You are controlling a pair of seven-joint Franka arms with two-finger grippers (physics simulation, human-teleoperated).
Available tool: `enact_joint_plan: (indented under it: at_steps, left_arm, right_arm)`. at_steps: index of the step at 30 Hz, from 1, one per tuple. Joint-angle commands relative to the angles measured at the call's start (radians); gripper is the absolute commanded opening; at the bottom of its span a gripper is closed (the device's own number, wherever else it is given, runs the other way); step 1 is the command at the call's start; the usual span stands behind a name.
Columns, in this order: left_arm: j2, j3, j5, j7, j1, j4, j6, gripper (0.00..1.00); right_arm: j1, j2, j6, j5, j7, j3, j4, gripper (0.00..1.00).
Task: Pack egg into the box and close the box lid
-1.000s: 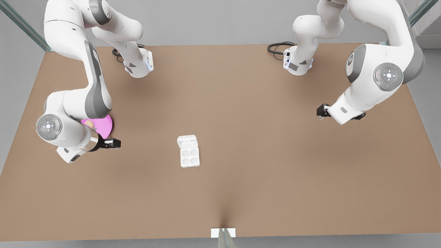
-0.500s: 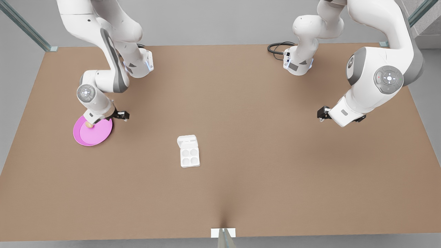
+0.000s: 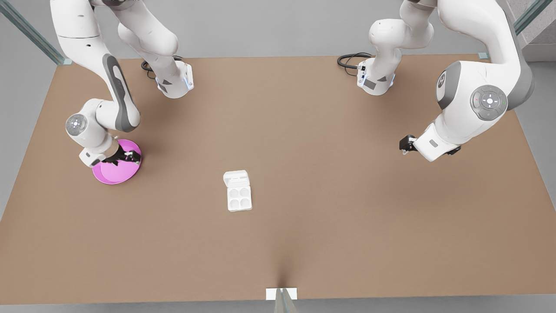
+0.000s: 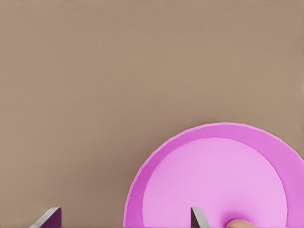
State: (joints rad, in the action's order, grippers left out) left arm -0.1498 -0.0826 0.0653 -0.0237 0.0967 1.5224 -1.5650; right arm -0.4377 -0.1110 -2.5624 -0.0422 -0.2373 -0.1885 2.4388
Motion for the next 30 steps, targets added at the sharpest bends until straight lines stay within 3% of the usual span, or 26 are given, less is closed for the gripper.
enact_joint_plan:
  at_steps: [1,6,15,20,23,30]
  left_arm:
    - [0.001,0.0,0.001,0.001,0.0,0.001,0.0,1.0]
    - [0.001,0.0,0.001,0.001,0.0,0.001,0.0,1.0]
    - [-0.004,0.0,0.001,0.001,0.0,0.001,0.0,1.0]
    - [-0.004,0.0,0.001,0.001,0.0,0.001,0.0,1.0]
    - [-0.004,0.0,0.001,0.001,0.0,0.001,0.0,1.0]
    - [-0.004,0.0,0.001,0.001,0.0,0.002,0.0,1.0]
  right_arm:
    - [-0.041,-0.035,0.042,0.004,-0.491,0.0,-0.047,1.0]
    - [-0.128,-0.164,0.119,-0.007,-0.622,0.001,-0.207,1.0]
    - [-0.136,-0.234,0.117,-0.027,-0.649,0.006,-0.191,1.0]
    - [-0.157,-0.213,0.105,-0.027,-0.646,0.006,-0.103,1.0]
    - [-0.162,-0.098,0.057,-0.027,-0.625,0.006,0.04,1.0]
    - [-0.177,-0.104,0.004,-0.027,-0.619,0.004,0.04,1.0]
